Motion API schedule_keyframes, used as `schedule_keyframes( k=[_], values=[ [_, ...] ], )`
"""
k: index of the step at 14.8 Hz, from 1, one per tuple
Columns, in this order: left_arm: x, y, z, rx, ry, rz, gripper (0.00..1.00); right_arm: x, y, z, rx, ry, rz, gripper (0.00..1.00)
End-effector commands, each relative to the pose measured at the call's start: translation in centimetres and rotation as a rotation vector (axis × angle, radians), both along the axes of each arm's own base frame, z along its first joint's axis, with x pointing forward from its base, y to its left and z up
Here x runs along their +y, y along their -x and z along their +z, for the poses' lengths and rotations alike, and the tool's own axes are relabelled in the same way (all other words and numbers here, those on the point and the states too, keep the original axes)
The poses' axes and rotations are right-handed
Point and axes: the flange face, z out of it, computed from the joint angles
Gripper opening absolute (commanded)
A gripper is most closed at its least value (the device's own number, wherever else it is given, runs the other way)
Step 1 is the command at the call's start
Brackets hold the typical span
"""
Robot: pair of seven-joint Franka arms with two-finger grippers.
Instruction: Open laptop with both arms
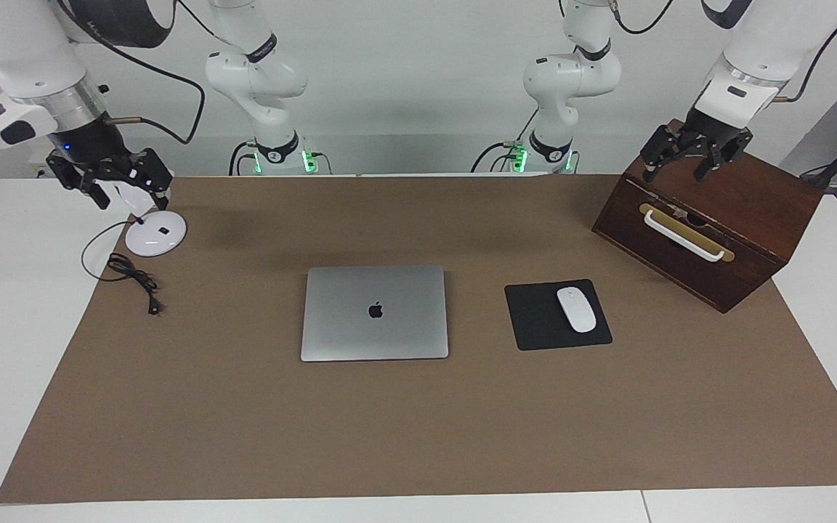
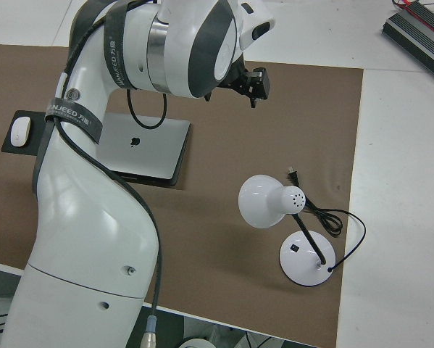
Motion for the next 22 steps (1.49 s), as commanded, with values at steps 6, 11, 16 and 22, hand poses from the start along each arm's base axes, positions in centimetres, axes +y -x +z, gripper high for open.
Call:
schedule_keyframes(
  k=[6,11,16,22],
  values=[
    [0.3,0.0,0.3,-0.015,0.016,0.015,1.00,-0.2,0.2,-0.1,-0.028,-0.001,0.026,1.00],
    [0.7,0.1,0.2,-0.014,0.048,0.057,1.00,0.1,0.2,-0.3,-0.026,-0.002,0.025,1.00],
    [-0.3,0.2,0.1,-0.010,0.047,0.137,0.84,0.2,0.2,-0.8,-0.043,0.000,0.022,1.00],
    [-1.6,1.6,-1.7,0.017,0.040,0.341,0.16,0.3,0.2,-0.9,-0.055,-0.002,0.015,0.96]
  ],
)
